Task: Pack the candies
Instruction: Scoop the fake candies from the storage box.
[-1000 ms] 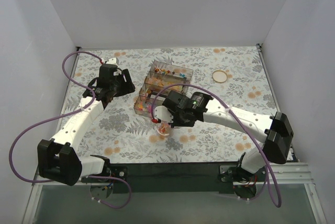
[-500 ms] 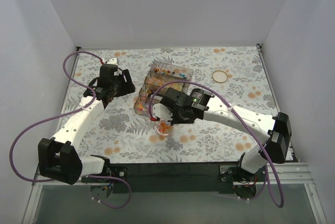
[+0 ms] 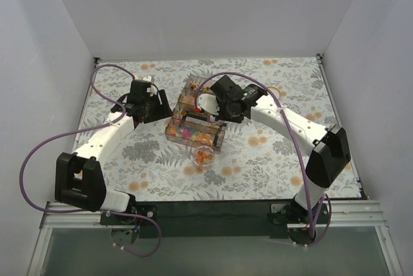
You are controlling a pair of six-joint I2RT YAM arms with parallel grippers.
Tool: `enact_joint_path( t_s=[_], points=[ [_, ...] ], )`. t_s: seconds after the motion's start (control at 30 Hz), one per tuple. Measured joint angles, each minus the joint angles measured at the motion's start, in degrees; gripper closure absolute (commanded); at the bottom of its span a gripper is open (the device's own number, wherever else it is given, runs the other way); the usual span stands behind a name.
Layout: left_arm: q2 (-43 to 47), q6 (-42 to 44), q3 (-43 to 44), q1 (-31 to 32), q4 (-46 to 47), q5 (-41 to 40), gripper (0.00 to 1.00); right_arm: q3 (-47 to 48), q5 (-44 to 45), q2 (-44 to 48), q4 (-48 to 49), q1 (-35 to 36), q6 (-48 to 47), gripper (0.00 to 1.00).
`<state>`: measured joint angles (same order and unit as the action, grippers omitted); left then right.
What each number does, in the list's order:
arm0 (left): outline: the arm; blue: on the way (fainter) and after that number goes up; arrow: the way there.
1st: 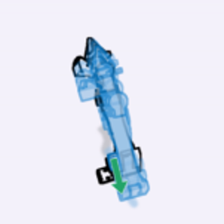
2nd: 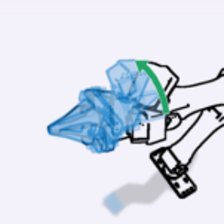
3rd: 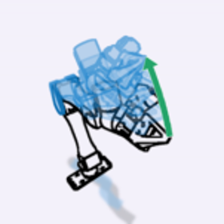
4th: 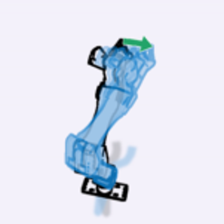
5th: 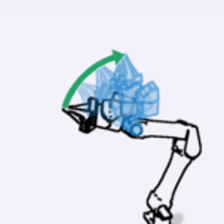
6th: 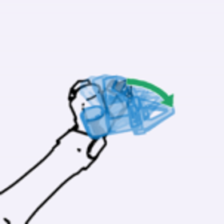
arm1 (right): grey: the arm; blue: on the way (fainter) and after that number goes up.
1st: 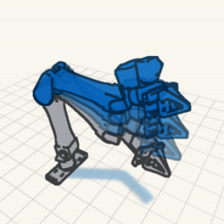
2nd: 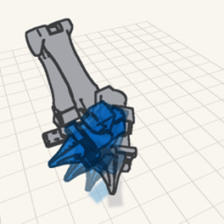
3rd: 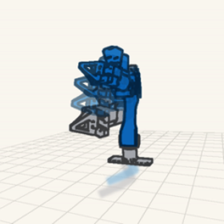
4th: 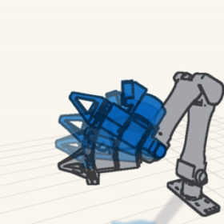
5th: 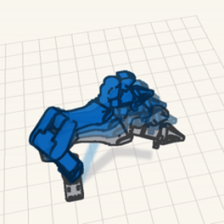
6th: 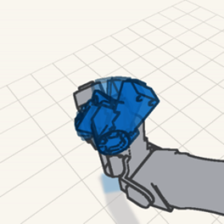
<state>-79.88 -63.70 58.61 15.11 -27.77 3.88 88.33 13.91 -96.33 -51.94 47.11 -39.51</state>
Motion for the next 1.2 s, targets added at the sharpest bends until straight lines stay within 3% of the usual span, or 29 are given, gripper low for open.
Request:
enact_joint_path(
  t_s=[0.3, 0.53, 0.57, 0.8, 1.2],
  points=[
    [-2.2, -0.2, -0.5, 0.0, 0.1, 2.0, 0.47, 0.5, -3.8, -3.8, 4.3, -0.2, -3.6, 0.99],
    [-3.8, -0.3, -2.9, 0.0, -0.1, 2.6, 0.52, -0.3, -6.0, -1.8, 4.7, 3.1, -3.3, 0.99],
    [-4.4, -0.3, -2.9, 0.0, 0.0, 2.6, 0.56, -0.8, -6.2, -0.9, 4.7, 3.7, -3.0, 0.99],
    [-7.1, -0.9, -2.9, 0.6, 0.1, 2.8, 0.59, -3.3, -6.6, 3.2, -1.1, 5.0, -0.7, 0.99],
    [-9.2, -1.3, -2.8, 1.9, 1.2, 2.6, 0.67, -1.8, -2.1, -1.0, -8.5, 5.8, 1.0, 0.99]
  ],
)
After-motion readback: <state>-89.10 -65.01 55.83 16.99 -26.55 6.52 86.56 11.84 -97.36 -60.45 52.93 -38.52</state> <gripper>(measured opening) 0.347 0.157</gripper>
